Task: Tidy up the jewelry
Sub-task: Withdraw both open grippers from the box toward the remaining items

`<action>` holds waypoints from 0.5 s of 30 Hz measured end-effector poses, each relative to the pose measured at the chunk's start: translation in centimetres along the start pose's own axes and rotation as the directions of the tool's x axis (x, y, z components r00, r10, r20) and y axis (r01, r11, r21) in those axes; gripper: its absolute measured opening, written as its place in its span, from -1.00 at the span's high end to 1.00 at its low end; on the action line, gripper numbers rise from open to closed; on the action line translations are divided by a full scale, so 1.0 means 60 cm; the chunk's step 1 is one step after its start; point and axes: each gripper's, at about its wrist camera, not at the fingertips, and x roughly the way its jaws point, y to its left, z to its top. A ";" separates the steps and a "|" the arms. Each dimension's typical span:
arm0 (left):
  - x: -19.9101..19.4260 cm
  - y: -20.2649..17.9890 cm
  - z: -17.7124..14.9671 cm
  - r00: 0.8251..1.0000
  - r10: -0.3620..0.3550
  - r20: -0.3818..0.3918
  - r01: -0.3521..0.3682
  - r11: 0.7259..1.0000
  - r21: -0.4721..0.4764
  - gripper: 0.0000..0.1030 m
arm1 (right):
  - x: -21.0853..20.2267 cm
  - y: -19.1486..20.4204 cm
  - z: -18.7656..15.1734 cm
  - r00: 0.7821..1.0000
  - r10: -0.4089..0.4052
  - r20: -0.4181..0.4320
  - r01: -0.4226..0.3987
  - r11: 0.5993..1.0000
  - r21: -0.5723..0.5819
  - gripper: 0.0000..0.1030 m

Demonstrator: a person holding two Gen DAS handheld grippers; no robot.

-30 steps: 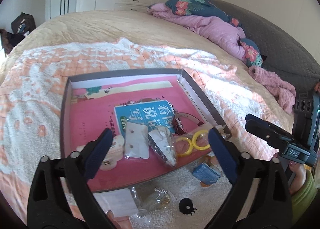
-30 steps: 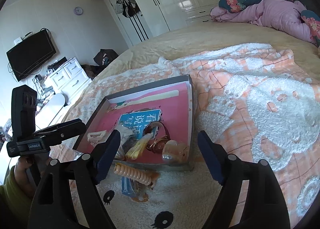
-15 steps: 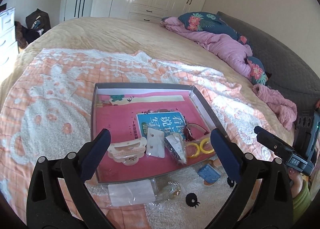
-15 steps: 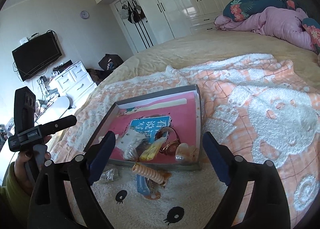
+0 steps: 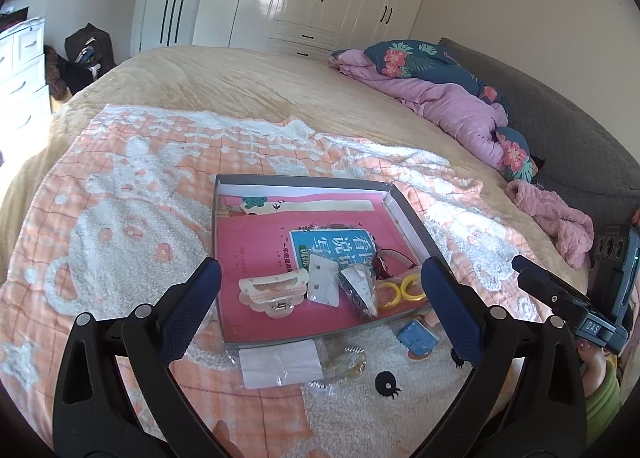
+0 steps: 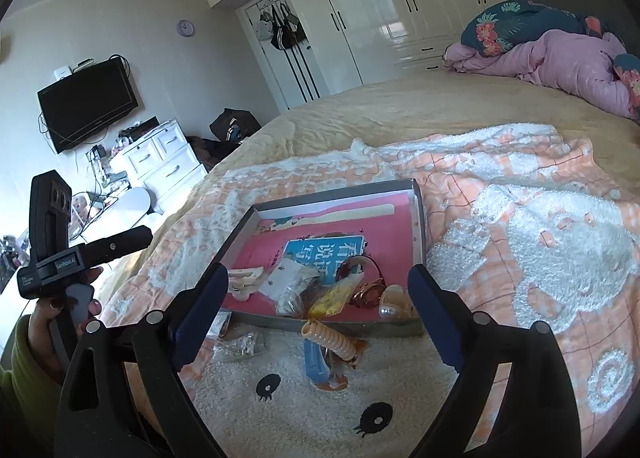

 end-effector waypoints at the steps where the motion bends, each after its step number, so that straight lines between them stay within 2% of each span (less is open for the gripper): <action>1: -0.003 0.001 -0.001 1.000 0.000 0.000 0.000 1.000 -0.003 -0.81 | -0.002 0.004 -0.001 1.000 0.002 0.000 -0.002 1.000 -0.005 -0.76; 15: -0.030 0.006 -0.037 1.000 0.022 -0.017 -0.022 1.000 -0.012 -0.82 | -0.012 0.038 -0.016 1.000 0.014 -0.020 -0.016 0.998 -0.057 -0.77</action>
